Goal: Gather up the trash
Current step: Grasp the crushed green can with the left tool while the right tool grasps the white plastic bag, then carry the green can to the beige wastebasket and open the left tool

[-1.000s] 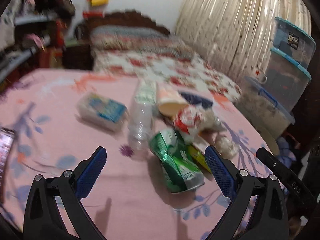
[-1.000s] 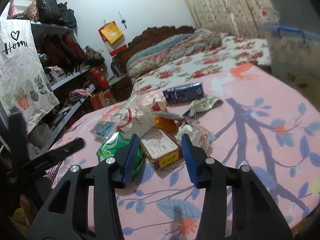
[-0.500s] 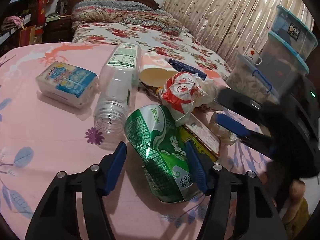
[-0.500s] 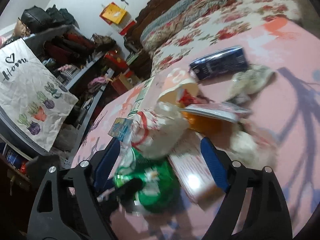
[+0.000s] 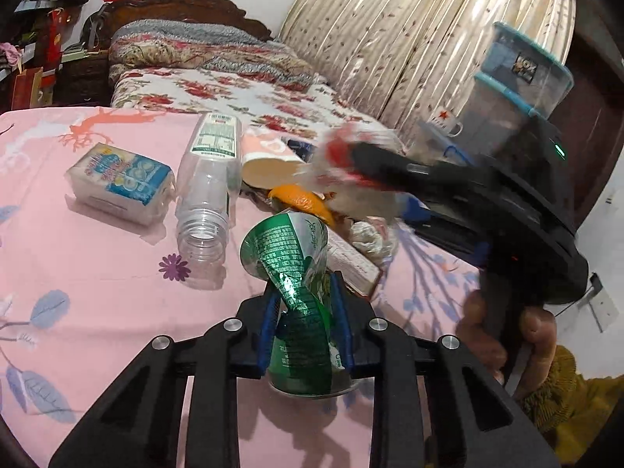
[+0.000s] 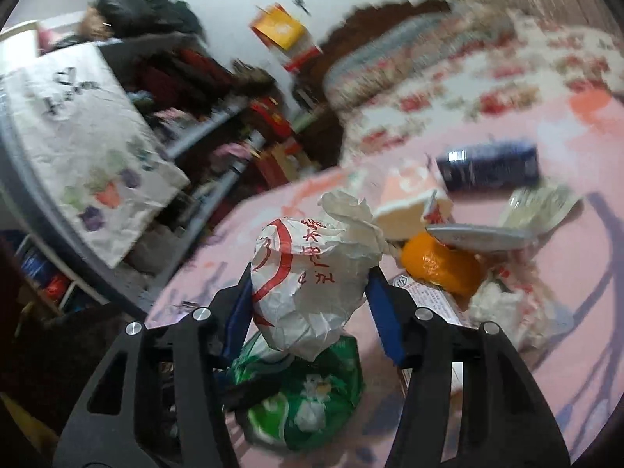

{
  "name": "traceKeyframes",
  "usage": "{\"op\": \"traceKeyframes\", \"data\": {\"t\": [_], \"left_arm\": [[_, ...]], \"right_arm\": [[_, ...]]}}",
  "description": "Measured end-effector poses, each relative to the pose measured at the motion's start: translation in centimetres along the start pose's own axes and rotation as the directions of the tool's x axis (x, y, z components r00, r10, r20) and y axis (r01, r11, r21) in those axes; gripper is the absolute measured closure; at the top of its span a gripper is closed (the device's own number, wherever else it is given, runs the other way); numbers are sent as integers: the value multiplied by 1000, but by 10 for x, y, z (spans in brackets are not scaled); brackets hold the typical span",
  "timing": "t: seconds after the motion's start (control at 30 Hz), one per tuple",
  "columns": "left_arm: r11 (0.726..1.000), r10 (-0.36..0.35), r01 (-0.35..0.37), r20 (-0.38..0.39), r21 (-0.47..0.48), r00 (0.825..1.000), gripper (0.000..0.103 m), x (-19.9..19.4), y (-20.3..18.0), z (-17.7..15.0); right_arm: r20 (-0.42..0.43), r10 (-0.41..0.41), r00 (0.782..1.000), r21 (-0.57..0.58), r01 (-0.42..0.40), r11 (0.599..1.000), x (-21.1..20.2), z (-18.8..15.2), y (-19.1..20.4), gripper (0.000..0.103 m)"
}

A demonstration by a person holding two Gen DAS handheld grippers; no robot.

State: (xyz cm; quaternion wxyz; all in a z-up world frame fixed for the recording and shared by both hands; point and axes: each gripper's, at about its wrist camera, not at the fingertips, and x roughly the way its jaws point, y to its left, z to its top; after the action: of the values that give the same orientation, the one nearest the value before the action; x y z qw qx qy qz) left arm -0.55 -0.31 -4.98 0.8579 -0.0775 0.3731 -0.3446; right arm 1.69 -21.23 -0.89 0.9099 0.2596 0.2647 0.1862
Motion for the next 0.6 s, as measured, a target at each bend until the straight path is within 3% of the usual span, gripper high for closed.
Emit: {"op": "traceKeyframes", "data": {"t": [0.13,0.3,0.37,0.43,0.47,0.57,0.6], "left_arm": [[1000,8,-8,-3,15,1000,79,-5,-3,0],[997,69,-66,-55,50,996,78,6,-15,-5],[996,84,-82,-68,43,994,70,11,-14,-5],[996,89,-86,-87,33,992,46,18,-14,-4],[996,91,-89,-94,24,991,41,21,-14,-4],[996,85,-85,-123,9,989,45,30,-11,-5],[996,86,-86,-140,4,986,65,34,-9,-6]], "right_arm": [[65,12,998,-31,-10,999,-40,-10,1,46],[114,-104,988,-33,109,994,-79,-30,-14,46],[129,-169,977,-15,173,985,-93,-38,-25,46],[134,-206,969,11,206,978,-101,-42,-34,46],[137,-220,966,38,217,976,-106,-44,-41,46],[147,-249,957,95,237,967,-117,-48,-56,46],[151,-256,955,103,243,965,-120,-49,-59,46]]}}
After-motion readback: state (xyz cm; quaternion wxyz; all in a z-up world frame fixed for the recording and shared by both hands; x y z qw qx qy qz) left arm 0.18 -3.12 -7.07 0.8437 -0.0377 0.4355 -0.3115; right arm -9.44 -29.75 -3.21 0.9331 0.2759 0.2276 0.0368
